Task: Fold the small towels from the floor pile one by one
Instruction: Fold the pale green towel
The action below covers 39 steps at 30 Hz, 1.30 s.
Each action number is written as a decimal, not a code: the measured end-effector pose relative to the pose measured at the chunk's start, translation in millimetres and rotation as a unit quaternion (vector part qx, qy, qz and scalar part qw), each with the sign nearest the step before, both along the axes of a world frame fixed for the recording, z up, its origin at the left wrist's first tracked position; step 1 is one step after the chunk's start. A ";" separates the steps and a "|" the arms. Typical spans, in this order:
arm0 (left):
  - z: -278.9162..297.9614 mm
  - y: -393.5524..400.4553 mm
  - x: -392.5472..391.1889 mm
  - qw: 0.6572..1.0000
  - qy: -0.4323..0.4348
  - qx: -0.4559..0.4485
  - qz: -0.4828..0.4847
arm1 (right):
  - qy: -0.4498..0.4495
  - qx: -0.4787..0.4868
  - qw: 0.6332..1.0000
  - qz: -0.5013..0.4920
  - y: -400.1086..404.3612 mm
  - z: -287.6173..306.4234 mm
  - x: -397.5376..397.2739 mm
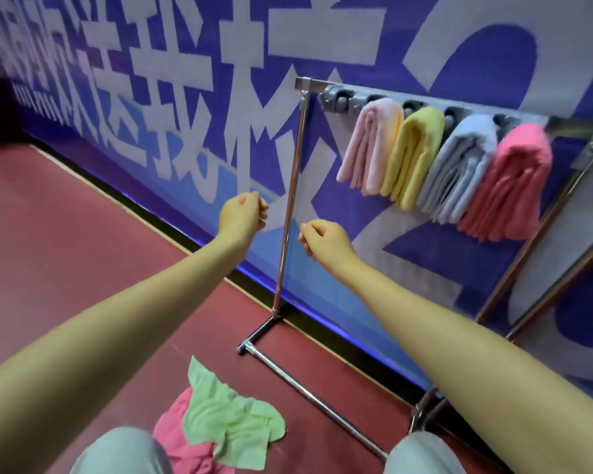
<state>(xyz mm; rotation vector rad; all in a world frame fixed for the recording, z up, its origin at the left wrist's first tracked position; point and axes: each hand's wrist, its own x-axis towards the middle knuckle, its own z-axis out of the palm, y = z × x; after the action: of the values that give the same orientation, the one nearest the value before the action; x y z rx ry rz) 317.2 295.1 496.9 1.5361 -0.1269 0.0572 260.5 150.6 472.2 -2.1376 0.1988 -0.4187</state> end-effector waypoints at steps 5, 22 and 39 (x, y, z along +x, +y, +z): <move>-91.8 31.0 -6.5 0.993 0.089 0.077 0.000 | 0.096 0.080 0.992 -0.009 17.7 -114.1 -18.0; -415.1 43.1 -25.4 0.884 0.230 0.378 -0.149 | 0.390 0.119 0.912 -0.037 11.7 -441.2 -67.8; -647.6 -15.6 -15.7 0.796 0.204 0.530 -0.208 | 0.427 -0.142 0.872 0.194 -23.8 -610.2 2.1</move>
<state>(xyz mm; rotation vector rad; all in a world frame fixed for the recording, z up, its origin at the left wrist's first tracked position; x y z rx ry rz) 301.6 279.4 -150.8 2.5615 -0.1600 -0.8306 262.6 126.9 -138.0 -2.4461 0.1987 0.8049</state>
